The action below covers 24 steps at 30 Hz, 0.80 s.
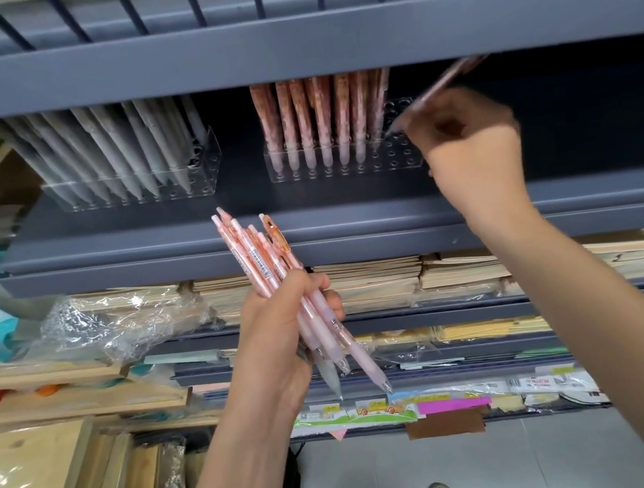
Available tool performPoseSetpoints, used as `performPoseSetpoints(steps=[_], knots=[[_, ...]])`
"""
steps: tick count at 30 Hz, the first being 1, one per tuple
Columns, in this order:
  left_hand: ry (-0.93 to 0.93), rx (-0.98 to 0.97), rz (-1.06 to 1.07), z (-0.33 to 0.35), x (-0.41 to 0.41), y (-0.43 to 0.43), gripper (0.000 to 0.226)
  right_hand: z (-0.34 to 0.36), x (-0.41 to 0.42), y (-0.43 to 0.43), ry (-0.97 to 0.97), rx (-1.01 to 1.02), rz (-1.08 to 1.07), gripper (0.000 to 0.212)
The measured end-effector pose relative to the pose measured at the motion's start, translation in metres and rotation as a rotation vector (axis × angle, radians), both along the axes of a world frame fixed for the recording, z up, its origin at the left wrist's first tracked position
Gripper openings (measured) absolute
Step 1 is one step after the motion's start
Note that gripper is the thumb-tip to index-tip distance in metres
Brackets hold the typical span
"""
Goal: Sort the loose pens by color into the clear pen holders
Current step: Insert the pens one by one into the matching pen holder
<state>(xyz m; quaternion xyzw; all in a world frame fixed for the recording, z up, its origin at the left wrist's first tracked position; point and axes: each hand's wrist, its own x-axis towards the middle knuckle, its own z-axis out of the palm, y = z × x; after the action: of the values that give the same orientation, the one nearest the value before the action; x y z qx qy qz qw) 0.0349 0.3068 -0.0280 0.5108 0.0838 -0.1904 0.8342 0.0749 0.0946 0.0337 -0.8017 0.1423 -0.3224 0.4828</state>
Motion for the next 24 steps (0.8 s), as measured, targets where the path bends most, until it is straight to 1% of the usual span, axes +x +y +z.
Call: performPoseSetpoints(steps=[3,5,8,12,15,19,24], knots=[[-0.009,-0.017,-0.012,-0.001,0.0,0.002,0.021,-0.001,0.015,0.002,0.11,-0.209,-0.032,0.016],[-0.013,-0.019,-0.017,-0.001,0.0,0.004,0.029,-0.002,0.021,0.002,0.214,-0.362,-0.045,0.016],[-0.018,-0.03,-0.002,-0.002,0.0,0.008,0.026,0.003,0.027,0.005,0.332,-0.516,-0.058,0.019],[-0.015,-0.02,0.017,-0.005,0.0,0.012,0.023,0.017,0.032,0.004,0.442,-0.597,-0.047,0.03],[-0.016,-0.021,0.026,-0.006,0.0,0.015,0.024,0.026,0.032,0.005,0.446,-0.611,-0.055,0.036],[-0.017,-0.027,0.024,-0.008,0.0,0.017,0.021,0.032,0.031,0.01,0.5,-0.599,-0.063,0.031],[-0.025,-0.022,0.017,-0.007,0.0,0.018,0.026,0.048,0.04,0.008,0.617,-0.687,0.036,0.034]])
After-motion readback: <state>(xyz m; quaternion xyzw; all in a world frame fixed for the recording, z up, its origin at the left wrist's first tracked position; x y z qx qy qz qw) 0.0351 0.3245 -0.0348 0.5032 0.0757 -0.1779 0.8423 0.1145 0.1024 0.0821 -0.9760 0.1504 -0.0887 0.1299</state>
